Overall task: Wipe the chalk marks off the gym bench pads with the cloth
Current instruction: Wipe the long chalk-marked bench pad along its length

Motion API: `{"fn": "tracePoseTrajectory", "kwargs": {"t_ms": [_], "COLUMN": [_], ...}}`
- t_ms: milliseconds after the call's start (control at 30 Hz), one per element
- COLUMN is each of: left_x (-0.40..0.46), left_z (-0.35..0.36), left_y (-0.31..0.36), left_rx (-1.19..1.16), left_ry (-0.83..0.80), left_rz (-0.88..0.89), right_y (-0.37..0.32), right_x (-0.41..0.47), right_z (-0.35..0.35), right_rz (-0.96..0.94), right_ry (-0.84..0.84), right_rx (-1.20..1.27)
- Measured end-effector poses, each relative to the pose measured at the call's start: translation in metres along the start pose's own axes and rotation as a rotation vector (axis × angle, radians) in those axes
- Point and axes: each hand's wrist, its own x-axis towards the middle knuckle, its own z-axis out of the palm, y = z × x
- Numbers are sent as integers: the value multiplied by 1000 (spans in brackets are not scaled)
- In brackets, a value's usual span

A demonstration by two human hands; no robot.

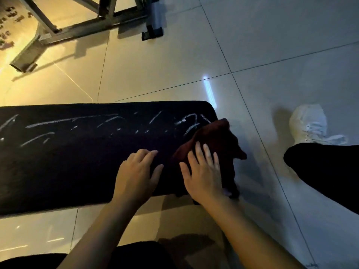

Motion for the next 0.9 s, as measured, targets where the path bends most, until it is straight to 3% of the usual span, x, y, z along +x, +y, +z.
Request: {"fn": "tracePoseTrajectory", "kwargs": {"t_ms": [200,333,500,633,700,800,900], "left_x": [8,11,4,-8,-15,-23,-25], "left_z": [35,43,44,42,42,40,33], "left_y": [23,42,57,58,59,67,83], "left_rx": [-55,-10,-152,-165,-173,-196,-226], "left_ry": [122,101,162,166,187,273,370], "left_rz": [-89,-101,-310,-514,-566,-628,-672], "right_y": [10,27,44,55,59,66,74], "right_x": [13,26,64,113,120,114,108], "right_z": [-16,-25,-52,-68,-66,-60,-68], "right_rz": [-88,-120,-100,-97,-112,-105,-65], "right_ry": [16,99,7,-158,-151,-83,-145], "right_rx": [193,288,371,134,109,232,384]}}
